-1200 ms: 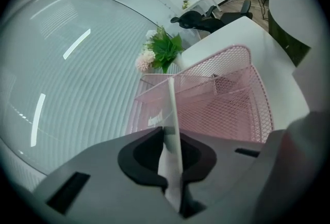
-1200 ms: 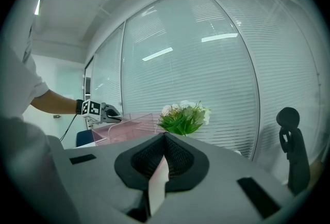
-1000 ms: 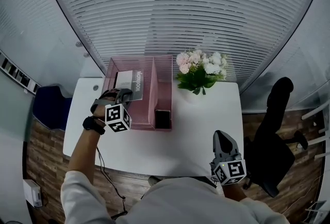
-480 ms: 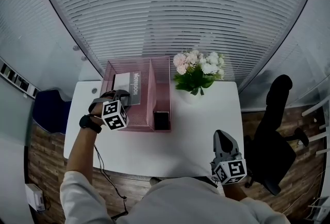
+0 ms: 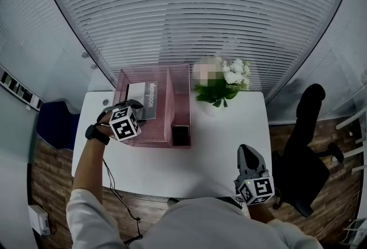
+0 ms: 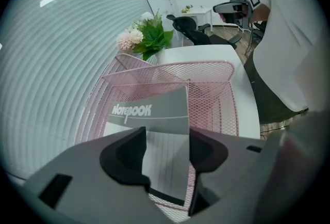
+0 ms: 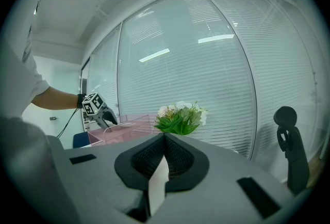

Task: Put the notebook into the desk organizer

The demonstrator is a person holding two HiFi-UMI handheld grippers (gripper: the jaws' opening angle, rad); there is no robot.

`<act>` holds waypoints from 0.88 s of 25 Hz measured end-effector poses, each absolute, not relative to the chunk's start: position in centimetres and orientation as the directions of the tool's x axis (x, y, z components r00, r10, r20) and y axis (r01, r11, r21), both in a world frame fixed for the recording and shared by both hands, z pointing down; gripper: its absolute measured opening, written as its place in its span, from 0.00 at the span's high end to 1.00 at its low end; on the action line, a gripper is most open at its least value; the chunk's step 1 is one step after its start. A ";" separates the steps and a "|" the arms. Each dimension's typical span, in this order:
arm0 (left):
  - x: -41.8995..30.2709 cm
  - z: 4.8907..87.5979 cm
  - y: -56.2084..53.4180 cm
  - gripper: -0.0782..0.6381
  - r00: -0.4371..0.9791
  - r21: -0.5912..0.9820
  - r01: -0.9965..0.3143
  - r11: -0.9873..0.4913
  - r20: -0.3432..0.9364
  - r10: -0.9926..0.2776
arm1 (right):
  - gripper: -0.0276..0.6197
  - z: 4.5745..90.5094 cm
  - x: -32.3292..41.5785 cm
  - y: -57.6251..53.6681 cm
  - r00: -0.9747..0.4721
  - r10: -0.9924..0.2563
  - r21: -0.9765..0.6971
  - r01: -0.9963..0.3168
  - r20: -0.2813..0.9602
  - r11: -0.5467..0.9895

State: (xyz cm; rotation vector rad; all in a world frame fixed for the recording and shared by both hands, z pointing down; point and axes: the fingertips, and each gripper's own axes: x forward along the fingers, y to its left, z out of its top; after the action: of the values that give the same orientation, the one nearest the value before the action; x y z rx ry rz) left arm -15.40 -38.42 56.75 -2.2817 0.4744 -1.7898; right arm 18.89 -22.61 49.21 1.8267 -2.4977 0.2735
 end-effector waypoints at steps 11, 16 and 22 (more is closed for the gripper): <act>-15.6 57.0 -36.7 0.54 0.245 -0.170 -0.170 -0.971 0.947 -0.208 | 0.94 49.1 18.7 -22.8 -0.312 -0.941 -0.120 -0.947 0.130 0.297; -15.5 56.6 -35.6 0.54 0.287 -0.147 -0.196 -0.970 0.937 -0.200 | 0.94 49.2 18.3 -23.0 -0.326 -0.936 -0.119 -0.943 0.129 0.312; -15.7 54.2 -35.5 0.55 0.352 -0.232 -0.262 -0.937 0.881 -0.317 | 0.94 48.7 16.3 -23.2 -0.375 -0.919 -0.118 -0.925 0.119 0.362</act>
State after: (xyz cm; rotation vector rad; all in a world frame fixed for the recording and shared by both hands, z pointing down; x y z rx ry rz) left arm -15.68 -35.54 54.19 -2.5406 0.5447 -1.6739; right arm 16.29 -23.20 48.70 1.7374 -2.5650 0.2567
